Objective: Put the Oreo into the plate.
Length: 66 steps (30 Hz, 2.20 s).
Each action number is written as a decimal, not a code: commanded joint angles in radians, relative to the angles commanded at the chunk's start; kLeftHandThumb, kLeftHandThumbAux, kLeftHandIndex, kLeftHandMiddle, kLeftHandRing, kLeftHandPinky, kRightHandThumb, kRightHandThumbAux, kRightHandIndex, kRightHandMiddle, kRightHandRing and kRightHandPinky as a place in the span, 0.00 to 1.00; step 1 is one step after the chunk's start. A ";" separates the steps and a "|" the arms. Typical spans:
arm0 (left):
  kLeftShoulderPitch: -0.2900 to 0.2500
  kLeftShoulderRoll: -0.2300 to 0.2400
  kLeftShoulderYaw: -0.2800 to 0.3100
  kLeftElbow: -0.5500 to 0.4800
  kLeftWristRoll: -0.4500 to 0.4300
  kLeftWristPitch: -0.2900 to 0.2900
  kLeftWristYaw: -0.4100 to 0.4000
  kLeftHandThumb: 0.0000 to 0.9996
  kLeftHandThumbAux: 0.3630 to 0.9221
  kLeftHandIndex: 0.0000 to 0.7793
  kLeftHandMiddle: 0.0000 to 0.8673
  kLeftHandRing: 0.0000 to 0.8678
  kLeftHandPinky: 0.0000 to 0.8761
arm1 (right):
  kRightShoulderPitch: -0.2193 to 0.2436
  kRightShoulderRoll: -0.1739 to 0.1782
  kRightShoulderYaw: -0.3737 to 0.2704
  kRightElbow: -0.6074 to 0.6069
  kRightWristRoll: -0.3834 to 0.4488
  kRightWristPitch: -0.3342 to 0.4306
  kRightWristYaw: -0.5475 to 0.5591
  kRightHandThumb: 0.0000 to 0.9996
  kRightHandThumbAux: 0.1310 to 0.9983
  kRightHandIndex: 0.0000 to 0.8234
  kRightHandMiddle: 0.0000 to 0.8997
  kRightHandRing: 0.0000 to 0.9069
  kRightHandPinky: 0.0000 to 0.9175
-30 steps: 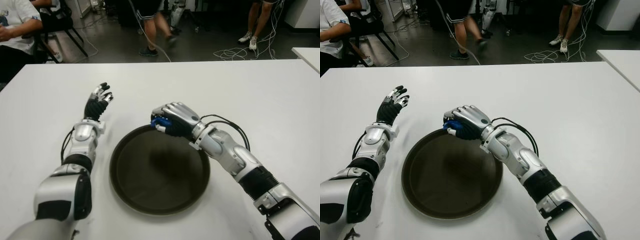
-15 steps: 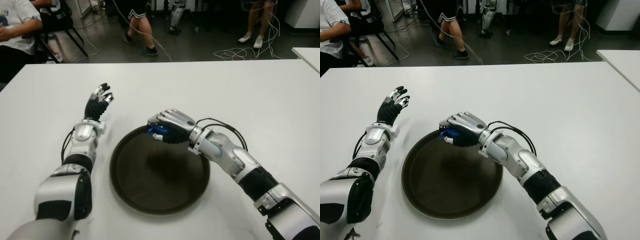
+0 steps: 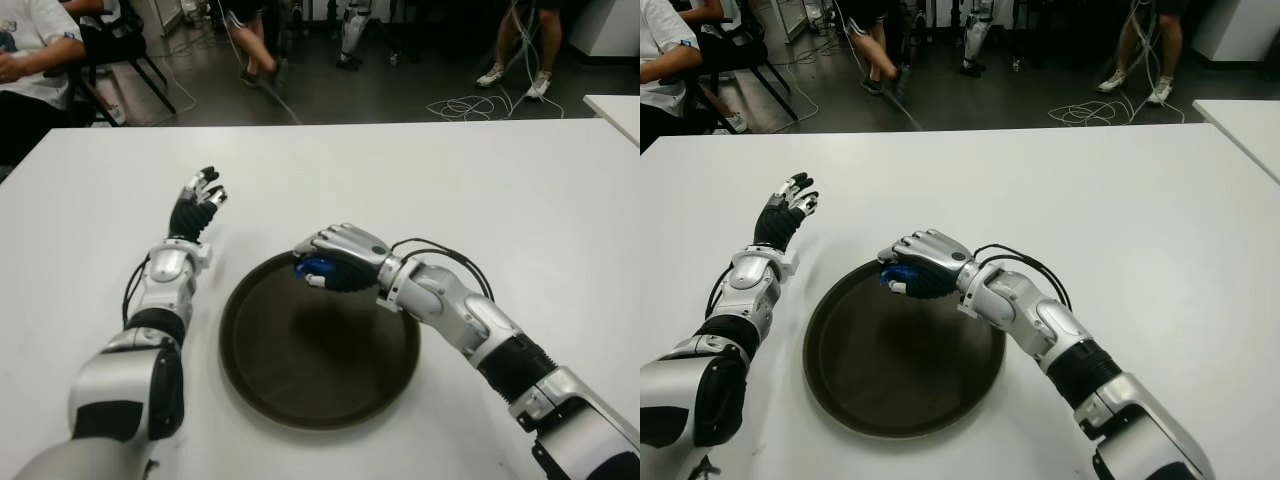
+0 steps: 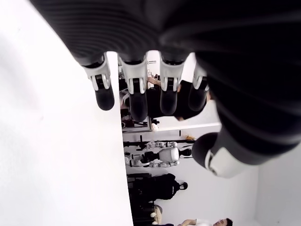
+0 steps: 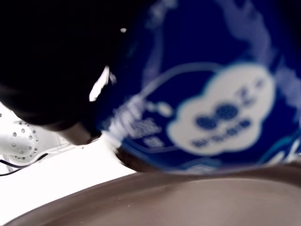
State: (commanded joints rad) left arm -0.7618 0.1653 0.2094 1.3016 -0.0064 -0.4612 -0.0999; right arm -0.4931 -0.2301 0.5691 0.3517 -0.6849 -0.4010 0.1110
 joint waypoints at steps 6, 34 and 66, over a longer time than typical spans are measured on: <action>0.001 0.000 0.004 0.001 -0.004 -0.001 -0.004 0.09 0.45 0.07 0.14 0.12 0.10 | 0.006 0.005 0.004 0.002 0.007 -0.005 0.011 0.68 0.70 0.52 0.80 0.80 0.77; 0.005 -0.003 0.004 -0.002 -0.003 -0.012 -0.004 0.10 0.48 0.08 0.15 0.12 0.10 | 0.047 -0.001 0.016 -0.096 -0.018 0.003 0.026 0.68 0.70 0.52 0.71 0.70 0.63; 0.003 -0.002 0.009 -0.004 -0.013 -0.012 -0.021 0.11 0.52 0.07 0.14 0.12 0.10 | 0.035 -0.016 0.014 -0.074 -0.080 -0.016 -0.048 0.00 0.49 0.00 0.00 0.00 0.00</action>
State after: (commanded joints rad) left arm -0.7590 0.1634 0.2188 1.2976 -0.0190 -0.4736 -0.1205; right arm -0.4584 -0.2464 0.5833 0.2782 -0.7644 -0.4170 0.0630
